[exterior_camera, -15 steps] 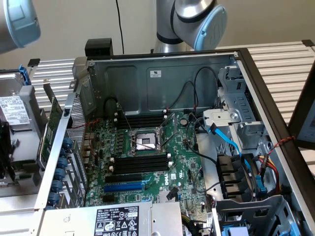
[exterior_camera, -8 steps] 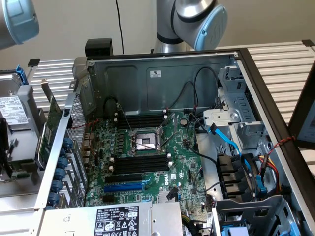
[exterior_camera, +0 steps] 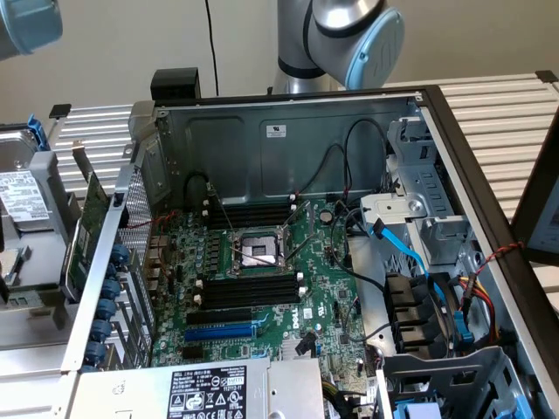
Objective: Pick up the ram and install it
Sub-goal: 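Pick up the ram and move it above insertion slot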
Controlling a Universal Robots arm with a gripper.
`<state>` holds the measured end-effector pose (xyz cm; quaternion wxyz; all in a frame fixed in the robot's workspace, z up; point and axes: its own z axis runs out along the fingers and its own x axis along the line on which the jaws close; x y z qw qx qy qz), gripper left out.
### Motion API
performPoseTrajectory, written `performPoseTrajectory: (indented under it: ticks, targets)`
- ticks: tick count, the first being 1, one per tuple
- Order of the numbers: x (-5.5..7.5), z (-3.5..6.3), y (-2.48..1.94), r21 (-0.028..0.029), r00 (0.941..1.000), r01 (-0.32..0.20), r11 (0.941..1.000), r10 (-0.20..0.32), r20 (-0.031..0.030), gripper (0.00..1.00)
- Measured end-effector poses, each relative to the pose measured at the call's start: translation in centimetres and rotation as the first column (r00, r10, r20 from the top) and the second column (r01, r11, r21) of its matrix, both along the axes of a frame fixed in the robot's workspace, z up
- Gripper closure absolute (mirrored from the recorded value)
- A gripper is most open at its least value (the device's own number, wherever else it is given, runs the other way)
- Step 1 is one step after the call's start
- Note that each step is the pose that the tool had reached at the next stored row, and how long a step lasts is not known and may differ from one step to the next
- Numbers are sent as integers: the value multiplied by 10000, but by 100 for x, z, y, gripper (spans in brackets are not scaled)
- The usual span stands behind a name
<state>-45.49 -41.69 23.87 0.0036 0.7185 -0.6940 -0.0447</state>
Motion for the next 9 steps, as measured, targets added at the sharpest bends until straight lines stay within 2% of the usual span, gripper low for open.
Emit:
performPoseTrajectory:
  ticks: [9]
  targets:
    - [40,409,-50,0,10000,4,10000,-4,-75,87]
